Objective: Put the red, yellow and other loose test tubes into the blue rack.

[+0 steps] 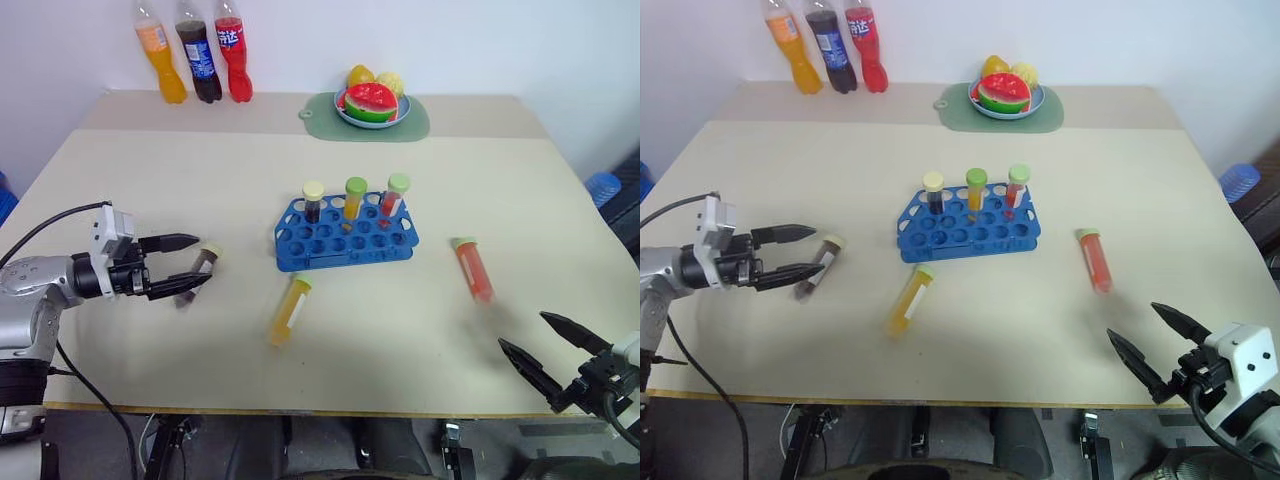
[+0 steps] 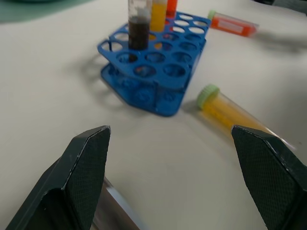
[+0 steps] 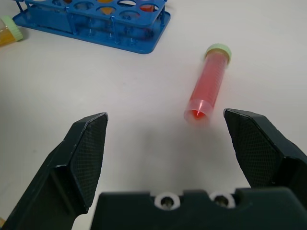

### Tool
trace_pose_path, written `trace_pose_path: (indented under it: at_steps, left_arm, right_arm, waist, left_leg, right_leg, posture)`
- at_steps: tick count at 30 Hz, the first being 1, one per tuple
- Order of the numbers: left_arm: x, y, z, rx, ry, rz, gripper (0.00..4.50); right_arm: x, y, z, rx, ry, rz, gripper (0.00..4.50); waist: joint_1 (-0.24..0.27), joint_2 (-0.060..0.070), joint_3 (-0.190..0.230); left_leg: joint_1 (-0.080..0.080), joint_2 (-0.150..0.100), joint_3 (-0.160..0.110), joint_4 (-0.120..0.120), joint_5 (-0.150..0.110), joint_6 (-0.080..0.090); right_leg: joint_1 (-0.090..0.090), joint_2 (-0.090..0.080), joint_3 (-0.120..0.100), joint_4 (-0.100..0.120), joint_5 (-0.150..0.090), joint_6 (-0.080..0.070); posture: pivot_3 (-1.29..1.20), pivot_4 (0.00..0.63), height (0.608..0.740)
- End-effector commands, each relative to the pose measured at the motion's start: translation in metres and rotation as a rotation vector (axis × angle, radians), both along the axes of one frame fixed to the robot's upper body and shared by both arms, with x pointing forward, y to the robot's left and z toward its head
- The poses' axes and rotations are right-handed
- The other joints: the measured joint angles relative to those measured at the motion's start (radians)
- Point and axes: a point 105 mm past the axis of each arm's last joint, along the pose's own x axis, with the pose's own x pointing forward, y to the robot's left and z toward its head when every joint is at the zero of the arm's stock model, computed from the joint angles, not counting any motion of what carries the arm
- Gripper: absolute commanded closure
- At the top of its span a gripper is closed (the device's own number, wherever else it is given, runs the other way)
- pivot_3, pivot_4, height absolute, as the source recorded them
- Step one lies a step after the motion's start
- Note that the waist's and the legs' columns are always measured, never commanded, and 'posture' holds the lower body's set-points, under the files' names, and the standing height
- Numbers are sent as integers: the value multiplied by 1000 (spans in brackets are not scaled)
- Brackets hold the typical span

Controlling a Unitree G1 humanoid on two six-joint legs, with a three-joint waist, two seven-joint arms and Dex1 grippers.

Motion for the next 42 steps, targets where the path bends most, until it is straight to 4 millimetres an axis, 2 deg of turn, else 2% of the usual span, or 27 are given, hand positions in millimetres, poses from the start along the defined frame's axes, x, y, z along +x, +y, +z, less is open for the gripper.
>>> trace_pose_path:
  at_steps: [1, 5, 11, 15, 18, 22, 29, 34, 41, 42]
  left_arm:
    - [-2, 0, 3, 10, -25, -7, 366]
    - [-1, -7, 2, -33, -30, -7, 366]
    - [-2, -33, 10, -118, -47, -125, 366]
    - [-2, -56, 12, -107, -82, -217, 366]
    - [-4, -76, 15, -128, -99, -282, 366]
    - [-7, -91, 16, -137, -100, -340, 366]
    - [-18, -106, 17, -165, -61, -400, 366]
    - [-27, -107, 15, -168, -44, -385, 366]
    - [-40, -104, 12, -166, -21, -338, 366]
    - [-41, -104, 12, -166, -20, -333, 334]
  right_arm:
    - [4, 1, 11, -15, -39, 14, 215]
    - [10, 3, 13, -24, -54, 26, 215]
    - [26, 0, 20, -31, -60, 40, 215]
    - [55, -12, 31, -76, -19, -26, 215]
    - [90, -23, 43, -119, 83, -129, 215]
    - [118, -26, 49, -76, 278, -199, 215]
    - [157, -14, 54, 15, 539, -197, 215]
    - [177, -7, 45, 62, 654, -201, 215]
    - [184, 8, 6, 24, 789, -168, 215]
    - [185, 8, 0, 4, 792, -164, 468]
  waist:
    - [1, 0, 0]
    - [4, 0, 0]
    - [5, 0, 0]
    - [3, 0, 0]
    - [-4, 0, 0]
    - [-14, 0, 1]
    - [-20, 1, 2]
    - [-20, 1, 1]
    - [-18, 1, 1]
    - [-20, 0, 0]
  left_leg:
    - [0, 0, 0, 0, 0, 0]
    - [-1, -1, 1, -1, 0, 0]
    - [-1, -3, 1, 0, 0, 0]
    - [0, -4, 2, 2, 0, 1]
    - [0, -4, 2, 3, 0, 1]
    - [0, -4, 2, 3, 0, 1]
    - [-4, -2, 1, 2, 0, 1]
    - [-11, -2, 2, 4, 0, 1]
    - [-14, -2, 2, 5, 0, 1]
    - [-14, -2, 2, 6, 0, 1]
  right_leg:
    - [0, 0, 0, -1, 0, 0]
    - [0, 0, 0, -2, 0, 0]
    - [1, 0, 0, -2, 0, 0]
    - [2, 1, 0, -1, 0, 0]
    - [2, 2, 0, 0, 0, 0]
    - [1, 3, 1, 2, 0, 0]
    - [-4, 8, 3, 4, 0, 0]
    - [-12, 8, 3, 5, 1, 1]
    - [-13, 8, 3, 5, 2, 4]
    - [-13, 8, 3, 5, 2, 4]
  posture:
    - [0, 150, 740]
    - [0, 150, 740]
    - [0, 150, 740]
    - [0, 150, 740]
    - [0, 150, 740]
    - [0, 150, 740]
    - [0, 150, 740]
    - [0, 150, 740]
    - [0, 150, 740]
    - [0, 150, 740]
